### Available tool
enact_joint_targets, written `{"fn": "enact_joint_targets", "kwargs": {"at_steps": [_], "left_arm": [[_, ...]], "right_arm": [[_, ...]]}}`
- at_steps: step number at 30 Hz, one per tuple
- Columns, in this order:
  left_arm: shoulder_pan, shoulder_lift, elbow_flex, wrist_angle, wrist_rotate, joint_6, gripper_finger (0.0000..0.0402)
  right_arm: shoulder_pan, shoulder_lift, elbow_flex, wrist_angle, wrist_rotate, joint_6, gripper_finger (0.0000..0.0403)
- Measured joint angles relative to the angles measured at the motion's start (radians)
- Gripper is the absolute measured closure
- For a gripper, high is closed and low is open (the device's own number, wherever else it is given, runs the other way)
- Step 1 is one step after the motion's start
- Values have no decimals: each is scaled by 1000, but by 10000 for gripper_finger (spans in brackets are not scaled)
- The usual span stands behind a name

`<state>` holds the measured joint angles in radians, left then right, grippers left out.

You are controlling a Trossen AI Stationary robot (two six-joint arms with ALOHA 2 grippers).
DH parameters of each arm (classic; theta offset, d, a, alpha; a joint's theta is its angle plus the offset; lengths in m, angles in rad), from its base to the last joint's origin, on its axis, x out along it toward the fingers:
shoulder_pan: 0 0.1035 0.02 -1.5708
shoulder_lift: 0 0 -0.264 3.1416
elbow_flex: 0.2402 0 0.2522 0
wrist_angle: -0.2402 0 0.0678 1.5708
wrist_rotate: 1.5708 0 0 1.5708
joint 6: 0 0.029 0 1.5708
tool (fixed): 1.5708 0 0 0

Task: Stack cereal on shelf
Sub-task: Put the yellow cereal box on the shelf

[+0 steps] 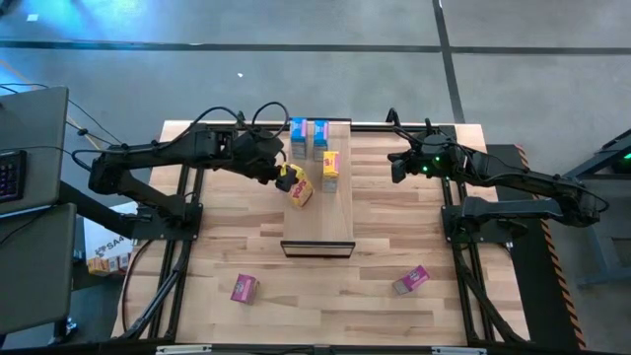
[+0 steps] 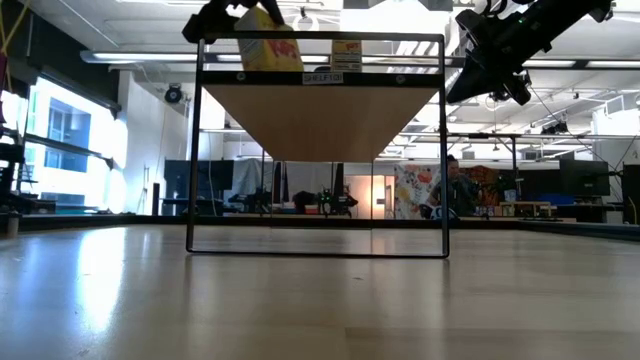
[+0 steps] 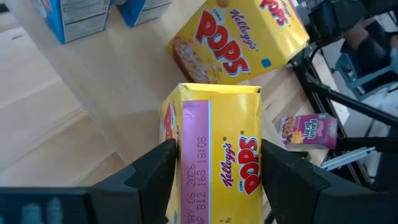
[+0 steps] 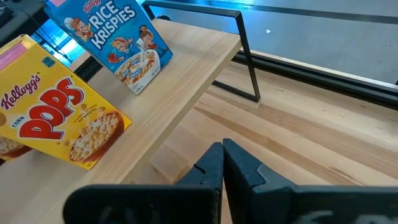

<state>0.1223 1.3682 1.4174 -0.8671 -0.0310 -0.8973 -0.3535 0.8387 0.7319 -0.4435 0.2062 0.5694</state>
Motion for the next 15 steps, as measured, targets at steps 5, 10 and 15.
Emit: {"fn": "enact_joint_targets", "kwargs": {"at_steps": [5, 10, 15], "left_arm": [[3, 0, 0, -1, -31, 10, 190], [2, 0, 0, 0, -64, 16, 190], [2, 0, 0, -2, -102, 11, 190]], "right_arm": [[0, 0, 0, 0, -5, 10, 403], [0, 0, 0, 0, -5, 10, 403], [0, 0, 0, 0, -6, 9, 403]]}}
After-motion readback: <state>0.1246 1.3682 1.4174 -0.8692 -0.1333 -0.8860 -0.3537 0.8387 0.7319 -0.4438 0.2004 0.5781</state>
